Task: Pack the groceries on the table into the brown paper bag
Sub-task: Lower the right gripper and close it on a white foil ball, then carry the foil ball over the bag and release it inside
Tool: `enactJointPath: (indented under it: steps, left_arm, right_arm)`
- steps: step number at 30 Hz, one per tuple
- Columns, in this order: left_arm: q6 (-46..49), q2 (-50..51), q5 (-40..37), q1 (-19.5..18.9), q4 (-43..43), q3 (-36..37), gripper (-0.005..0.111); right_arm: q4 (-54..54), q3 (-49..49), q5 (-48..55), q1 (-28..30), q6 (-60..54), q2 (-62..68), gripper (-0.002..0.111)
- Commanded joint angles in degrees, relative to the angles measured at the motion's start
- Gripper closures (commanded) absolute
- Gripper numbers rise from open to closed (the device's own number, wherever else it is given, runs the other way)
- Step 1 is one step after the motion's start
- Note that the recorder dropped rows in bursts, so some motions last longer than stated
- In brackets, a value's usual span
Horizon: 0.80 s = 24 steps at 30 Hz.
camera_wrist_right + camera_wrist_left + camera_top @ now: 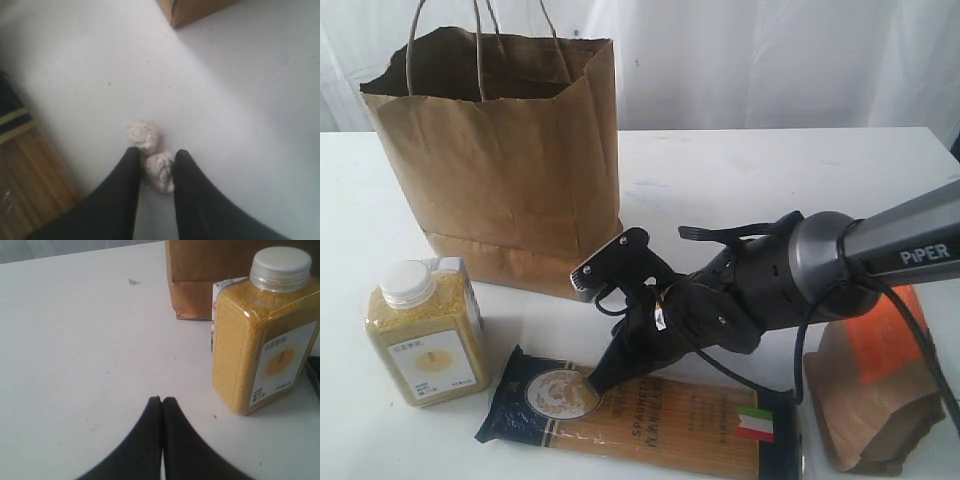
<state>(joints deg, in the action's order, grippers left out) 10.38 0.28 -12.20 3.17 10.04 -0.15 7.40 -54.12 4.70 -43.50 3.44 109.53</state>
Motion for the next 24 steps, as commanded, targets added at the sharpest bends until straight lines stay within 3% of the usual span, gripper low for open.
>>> enactJointPath:
  steps: [1,3,17,24]
  left_arm:
    - [0.0,-0.3,0.2,-0.2,0.1,0.1,0.107]
    - [0.0,-0.3,0.2,-0.2,0.1,0.1,0.107]
    - [0.0,-0.3,0.2,-0.2,0.1,0.1,0.107]
    - [0.0,-0.3,0.2,-0.2,0.1,0.1,0.107]
  right_arm:
    - [0.0,-0.1,1.4,0.1,-0.6,-0.5,0.104]
    - [0.0,-0.1,1.9,0.1,-0.6,-1.8,0.108]
    - [0.1,-0.3,3.5,0.1,-0.6,-23.3,0.108]
    - [0.1,-6.9,2.8,0.1,-1.3,-29.0,0.108]
